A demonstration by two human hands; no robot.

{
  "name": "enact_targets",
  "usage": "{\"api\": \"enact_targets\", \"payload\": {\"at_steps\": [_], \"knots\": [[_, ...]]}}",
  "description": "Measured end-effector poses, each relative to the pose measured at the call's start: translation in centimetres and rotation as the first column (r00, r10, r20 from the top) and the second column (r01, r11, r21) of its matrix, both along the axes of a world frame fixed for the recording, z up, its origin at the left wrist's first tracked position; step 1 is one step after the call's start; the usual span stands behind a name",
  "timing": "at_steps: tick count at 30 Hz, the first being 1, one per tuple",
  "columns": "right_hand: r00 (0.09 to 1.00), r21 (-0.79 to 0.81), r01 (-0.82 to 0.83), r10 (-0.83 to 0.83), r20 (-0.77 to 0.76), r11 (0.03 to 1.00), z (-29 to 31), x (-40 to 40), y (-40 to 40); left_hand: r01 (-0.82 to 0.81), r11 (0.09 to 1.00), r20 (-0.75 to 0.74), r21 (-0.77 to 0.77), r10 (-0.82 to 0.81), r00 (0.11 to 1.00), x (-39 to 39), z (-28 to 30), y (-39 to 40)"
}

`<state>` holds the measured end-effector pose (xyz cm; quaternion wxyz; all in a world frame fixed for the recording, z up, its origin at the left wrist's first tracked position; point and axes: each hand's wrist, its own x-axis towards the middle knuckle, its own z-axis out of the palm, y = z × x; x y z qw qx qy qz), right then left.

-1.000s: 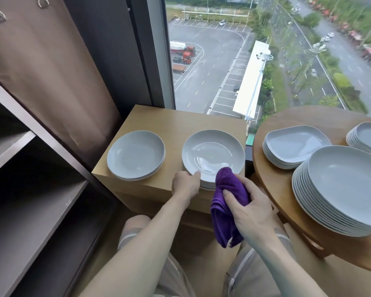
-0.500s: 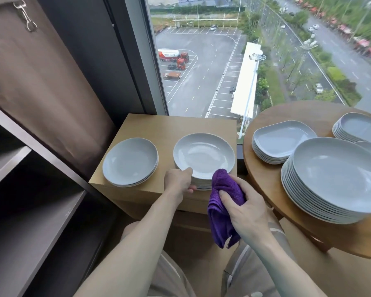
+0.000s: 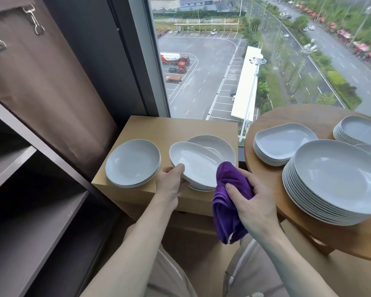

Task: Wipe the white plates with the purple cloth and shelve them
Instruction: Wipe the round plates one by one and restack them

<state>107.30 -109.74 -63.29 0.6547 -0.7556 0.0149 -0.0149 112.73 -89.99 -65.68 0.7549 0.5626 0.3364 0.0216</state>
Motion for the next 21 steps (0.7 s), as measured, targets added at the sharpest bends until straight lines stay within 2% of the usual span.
{"api": "enact_targets", "payload": {"at_steps": [3, 6, 8, 12, 17, 19, 21], "knots": [[1.0, 0.006, -0.009, 0.009, 0.008, 1.0, 0.4, -0.1, 0.2, -0.037, 0.978, 0.053, -0.206, 0.049, 0.997, -2.1, 0.7, 0.8], [1.0, 0.004, -0.02, 0.02, 0.008, 1.0, 0.6, -0.1, 0.5, -0.08, 0.885, 0.09, -0.458, 0.135, 0.987, -4.5, 1.0, 1.8], [0.999, 0.002, -0.044, 0.044, 0.007, 0.999, 0.9, -0.1, 0.9, -0.06, 0.827, 0.097, -0.559, 0.138, 0.986, -6.0, 0.8, 2.5], [0.996, -0.043, -0.088, 0.087, -0.018, 0.995, 1.6, 0.0, 2.0, 0.009, 0.816, 0.149, -0.578, 0.095, 0.984, -7.9, 0.3, 2.9], [0.99, -0.278, -0.14, 0.132, -0.047, 0.95, 2.2, 1.1, 4.2, 0.088, 0.858, 0.188, -0.506, 0.011, 0.982, -8.8, 0.0, 3.0], [0.975, -0.383, -0.214, 0.217, -0.037, 0.898, 2.0, 1.6, 5.6, 0.115, 0.867, 0.193, -0.486, -0.022, 0.981, -9.3, 0.5, 2.3], [0.933, -0.561, -0.3, 0.359, -0.005, 0.771, 1.5, 1.6, 6.7, 0.128, 0.884, 0.198, -0.449, -0.041, 0.979, -9.6, 0.8, 1.6]]}}
